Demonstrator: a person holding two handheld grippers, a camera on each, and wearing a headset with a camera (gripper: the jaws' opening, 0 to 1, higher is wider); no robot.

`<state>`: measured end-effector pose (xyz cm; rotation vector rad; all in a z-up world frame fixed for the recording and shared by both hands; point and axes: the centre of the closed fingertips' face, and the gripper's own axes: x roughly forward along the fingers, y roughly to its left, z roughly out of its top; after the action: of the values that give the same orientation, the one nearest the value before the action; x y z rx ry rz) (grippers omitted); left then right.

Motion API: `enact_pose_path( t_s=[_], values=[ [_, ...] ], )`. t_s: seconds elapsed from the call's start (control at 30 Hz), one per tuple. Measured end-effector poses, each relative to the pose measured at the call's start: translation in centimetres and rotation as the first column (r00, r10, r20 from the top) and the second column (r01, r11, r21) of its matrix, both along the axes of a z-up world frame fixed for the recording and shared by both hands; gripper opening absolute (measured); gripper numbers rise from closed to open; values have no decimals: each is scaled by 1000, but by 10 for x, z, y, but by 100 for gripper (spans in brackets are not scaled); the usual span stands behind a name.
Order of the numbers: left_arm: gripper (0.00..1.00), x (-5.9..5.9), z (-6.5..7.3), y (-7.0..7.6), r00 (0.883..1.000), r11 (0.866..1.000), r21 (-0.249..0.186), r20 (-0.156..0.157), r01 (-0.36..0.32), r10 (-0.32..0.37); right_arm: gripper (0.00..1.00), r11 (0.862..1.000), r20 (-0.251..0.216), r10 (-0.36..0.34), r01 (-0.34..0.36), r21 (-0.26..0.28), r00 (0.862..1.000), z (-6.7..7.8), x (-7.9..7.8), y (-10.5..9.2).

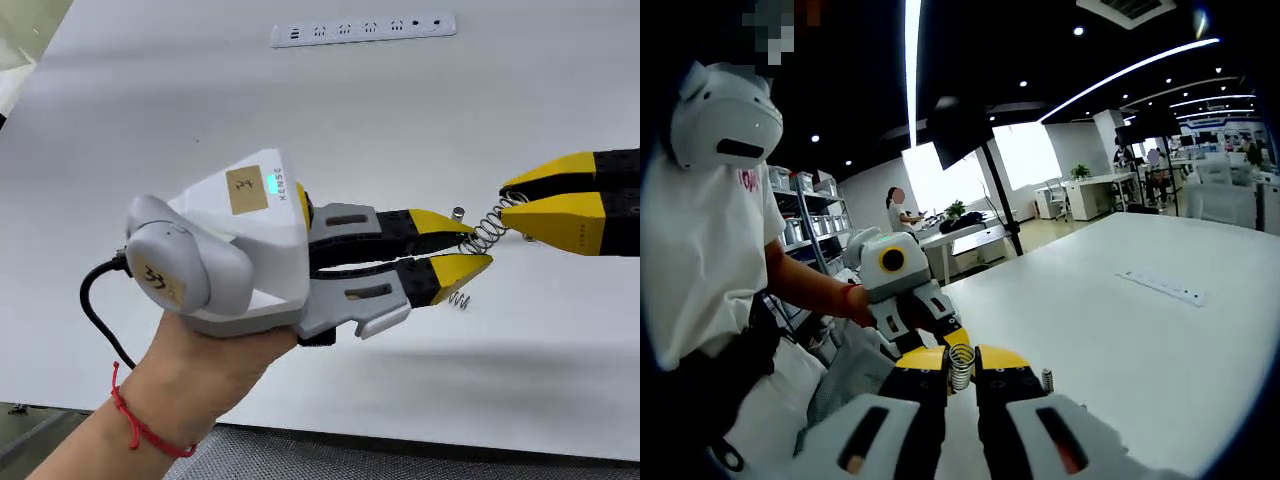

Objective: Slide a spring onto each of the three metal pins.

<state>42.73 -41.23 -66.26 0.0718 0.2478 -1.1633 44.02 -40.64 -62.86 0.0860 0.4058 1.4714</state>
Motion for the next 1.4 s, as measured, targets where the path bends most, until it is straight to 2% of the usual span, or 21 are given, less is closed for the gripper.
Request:
enact_pose_path(
  t_s=[0.47, 0.7, 0.93, 1.1, 1.33, 1.4],
  values=[
    [10, -1, 0, -1, 1000, 1000, -4, 0, 4, -4, 12, 993, 106, 81, -71, -98, 991, 4, -7, 10],
    [10, -3, -1, -3, 1000, 1000, -5, 0, 11, -11, 12, 981, 172, 129, -101, -164, 977, 4, -12, 13],
    [10, -3, 0, -2, 1000, 1000, -13, 6, 10, -10, 12, 977, 194, 142, -106, -184, 971, 5, -13, 13],
    [10, -4, 1, -1, 1000, 1000, -17, 7, 9, -9, 13, 977, 193, 142, -105, -187, 971, 5, -12, 12],
    [10, -5, 0, -1, 1000, 1000, -20, 4, 9, -9, 20, 980, 181, 136, -105, -172, 974, 10, -11, 12],
    [10, -5, 0, -1, 1000, 1000, -18, 3, 10, -10, 20, 977, 189, 146, -111, -183, 971, 11, -10, 11]
  ],
)
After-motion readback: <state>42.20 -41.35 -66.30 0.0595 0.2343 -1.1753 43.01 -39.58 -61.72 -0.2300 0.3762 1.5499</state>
